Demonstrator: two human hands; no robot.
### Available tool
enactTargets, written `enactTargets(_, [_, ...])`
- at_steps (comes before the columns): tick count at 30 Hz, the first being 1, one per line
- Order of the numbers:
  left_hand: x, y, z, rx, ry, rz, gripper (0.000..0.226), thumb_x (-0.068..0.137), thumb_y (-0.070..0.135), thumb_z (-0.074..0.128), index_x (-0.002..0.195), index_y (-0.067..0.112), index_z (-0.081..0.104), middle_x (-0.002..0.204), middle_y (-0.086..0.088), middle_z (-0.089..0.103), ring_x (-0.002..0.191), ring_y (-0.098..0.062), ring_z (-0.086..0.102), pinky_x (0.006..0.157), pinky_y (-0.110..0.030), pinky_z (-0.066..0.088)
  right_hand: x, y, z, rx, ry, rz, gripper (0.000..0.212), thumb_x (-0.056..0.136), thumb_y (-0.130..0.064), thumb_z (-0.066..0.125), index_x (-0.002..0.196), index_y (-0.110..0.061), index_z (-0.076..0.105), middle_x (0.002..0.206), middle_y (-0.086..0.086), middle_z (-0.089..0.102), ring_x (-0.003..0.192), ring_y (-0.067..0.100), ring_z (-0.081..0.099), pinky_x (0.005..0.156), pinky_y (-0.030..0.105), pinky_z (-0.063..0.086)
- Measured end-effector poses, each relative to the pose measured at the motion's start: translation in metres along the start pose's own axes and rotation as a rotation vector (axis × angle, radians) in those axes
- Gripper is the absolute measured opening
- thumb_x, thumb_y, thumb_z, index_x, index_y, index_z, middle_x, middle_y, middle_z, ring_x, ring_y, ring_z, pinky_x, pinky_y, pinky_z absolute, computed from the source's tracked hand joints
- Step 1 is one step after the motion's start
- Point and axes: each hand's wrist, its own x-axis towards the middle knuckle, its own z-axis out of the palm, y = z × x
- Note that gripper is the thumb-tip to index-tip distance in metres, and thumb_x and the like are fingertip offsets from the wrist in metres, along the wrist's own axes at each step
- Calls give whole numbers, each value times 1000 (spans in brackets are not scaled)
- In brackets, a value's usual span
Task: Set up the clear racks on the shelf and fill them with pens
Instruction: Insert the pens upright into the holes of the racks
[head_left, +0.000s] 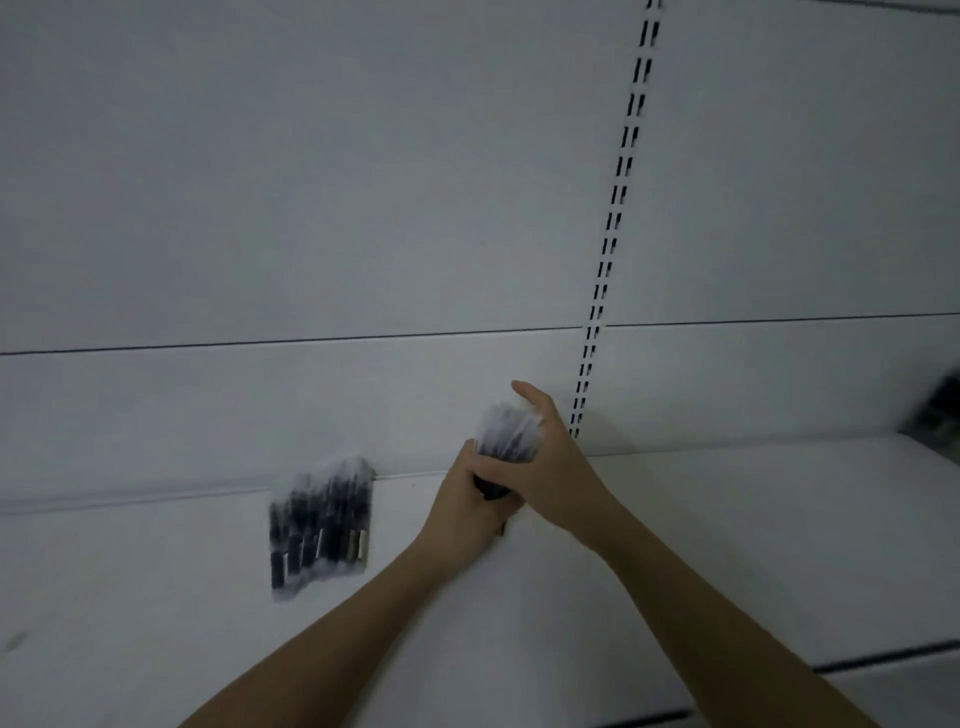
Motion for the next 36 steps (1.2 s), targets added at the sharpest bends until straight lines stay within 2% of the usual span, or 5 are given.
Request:
enactTargets(4, [13, 8, 25, -6, -59, -88, 23, 92, 2, 61, 113, 8, 54, 76, -9, 64, 60, -16, 62, 52, -28, 52, -18, -10, -52, -59, 46, 70, 90, 80, -34, 79, 152, -26, 26, 141, -6, 47, 128, 14, 49, 106, 32, 45])
enactTargets(7, [24, 26, 62, -16, -121, -77, 20, 91, 3, 64, 107, 6, 51, 69, -8, 61, 46, -7, 57, 44, -21, 45, -43, -17, -111, -243, 177, 114, 64, 93, -46, 61, 148, -24, 38, 143, -9, 49, 127, 8, 48, 103, 27, 41])
enactTargets(19, [18, 128, 299, -129, -401, -26, 18, 91, 10, 68, 100, 10, 53, 74, -12, 65, 60, -16, 63, 65, -34, 55, -202, 3, -347, -933, 326, 282, 55, 102, -53, 39, 150, -26, 37, 157, -3, 36, 142, 17, 34, 115, 34, 30])
enactTargets(31, [-18, 175, 509, -304, -511, -97, 21, 92, 11, 67, 104, 0, 54, 69, -21, 65, 59, -34, 57, 60, -45, 49, -290, 38, -492, -508, 437, 179, 29, 98, -40, 58, 120, -22, 61, 102, -6, 67, 83, 9, 68, 76, 30, 57])
enactTargets(36, [17, 166, 558, -280, -471, -101, 18, 90, 8, 69, 99, -3, 59, 66, -17, 63, 48, -20, 59, 44, -26, 46, -269, 82, -533, -356, 535, 125, 19, 92, -33, 68, 104, -18, 66, 99, -1, 70, 77, 13, 70, 65, 24, 57])
